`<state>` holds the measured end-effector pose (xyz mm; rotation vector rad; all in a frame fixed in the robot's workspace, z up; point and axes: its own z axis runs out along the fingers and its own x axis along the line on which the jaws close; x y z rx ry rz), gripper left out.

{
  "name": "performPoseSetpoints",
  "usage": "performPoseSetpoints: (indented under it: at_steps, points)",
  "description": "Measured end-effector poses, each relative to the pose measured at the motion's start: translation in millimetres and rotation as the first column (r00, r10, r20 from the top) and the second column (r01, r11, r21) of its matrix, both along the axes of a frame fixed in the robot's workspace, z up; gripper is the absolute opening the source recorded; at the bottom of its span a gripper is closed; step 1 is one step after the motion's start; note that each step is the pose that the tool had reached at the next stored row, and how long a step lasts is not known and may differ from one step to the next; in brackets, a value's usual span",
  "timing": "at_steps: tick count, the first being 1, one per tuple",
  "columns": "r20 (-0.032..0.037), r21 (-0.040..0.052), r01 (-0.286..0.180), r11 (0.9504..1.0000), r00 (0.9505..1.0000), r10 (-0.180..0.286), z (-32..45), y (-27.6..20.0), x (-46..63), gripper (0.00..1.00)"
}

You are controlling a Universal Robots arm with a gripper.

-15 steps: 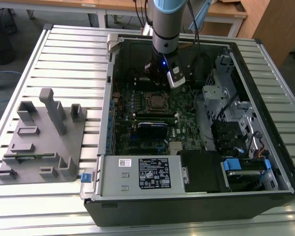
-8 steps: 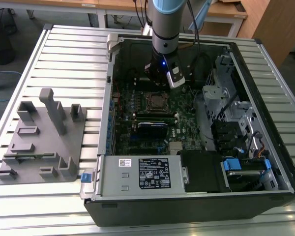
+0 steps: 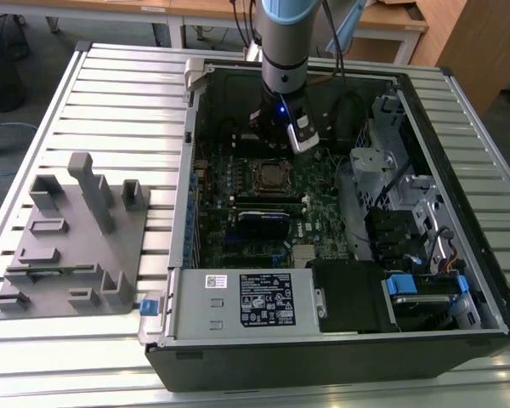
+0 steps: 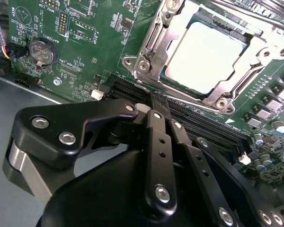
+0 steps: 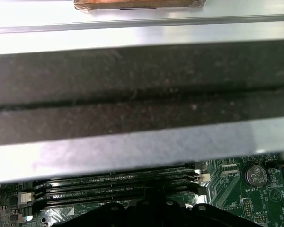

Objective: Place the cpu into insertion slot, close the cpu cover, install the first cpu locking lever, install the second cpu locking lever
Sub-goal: 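Install the first cpu locking lever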

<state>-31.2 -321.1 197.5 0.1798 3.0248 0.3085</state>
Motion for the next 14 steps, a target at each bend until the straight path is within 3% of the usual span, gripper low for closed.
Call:
performPoseSetpoints:
  at_steps: [14]
  points:
    - [0.0151, 0.0002, 0.003, 1.0, 0.9999, -0.003, -2.4, -0.2, -3.3, 0.11]
